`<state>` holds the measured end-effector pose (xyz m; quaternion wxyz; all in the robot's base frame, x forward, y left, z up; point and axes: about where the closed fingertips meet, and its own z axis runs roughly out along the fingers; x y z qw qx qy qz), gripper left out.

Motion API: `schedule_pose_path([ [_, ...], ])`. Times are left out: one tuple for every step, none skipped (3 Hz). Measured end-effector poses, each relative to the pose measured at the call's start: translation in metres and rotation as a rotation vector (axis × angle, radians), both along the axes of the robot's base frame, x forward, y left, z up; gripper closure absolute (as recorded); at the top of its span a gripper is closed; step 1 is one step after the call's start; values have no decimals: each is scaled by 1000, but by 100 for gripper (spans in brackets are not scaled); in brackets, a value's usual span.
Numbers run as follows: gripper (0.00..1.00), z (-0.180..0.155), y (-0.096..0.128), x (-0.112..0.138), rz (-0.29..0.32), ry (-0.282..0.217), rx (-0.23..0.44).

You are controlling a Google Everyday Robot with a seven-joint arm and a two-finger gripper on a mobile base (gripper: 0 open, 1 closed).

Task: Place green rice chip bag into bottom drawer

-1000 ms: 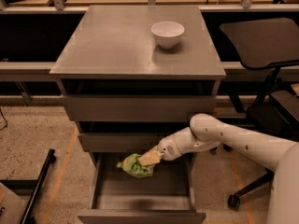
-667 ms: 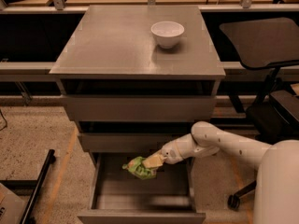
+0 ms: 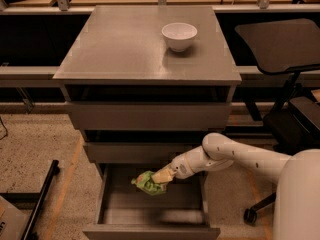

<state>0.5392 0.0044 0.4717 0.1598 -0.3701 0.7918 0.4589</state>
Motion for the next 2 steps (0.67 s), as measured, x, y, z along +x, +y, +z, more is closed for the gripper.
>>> schedule_pose_path([
  [100, -28, -3, -1, -39, -2, -32],
  [100, -66, -8, 2, -85, 23, -31],
])
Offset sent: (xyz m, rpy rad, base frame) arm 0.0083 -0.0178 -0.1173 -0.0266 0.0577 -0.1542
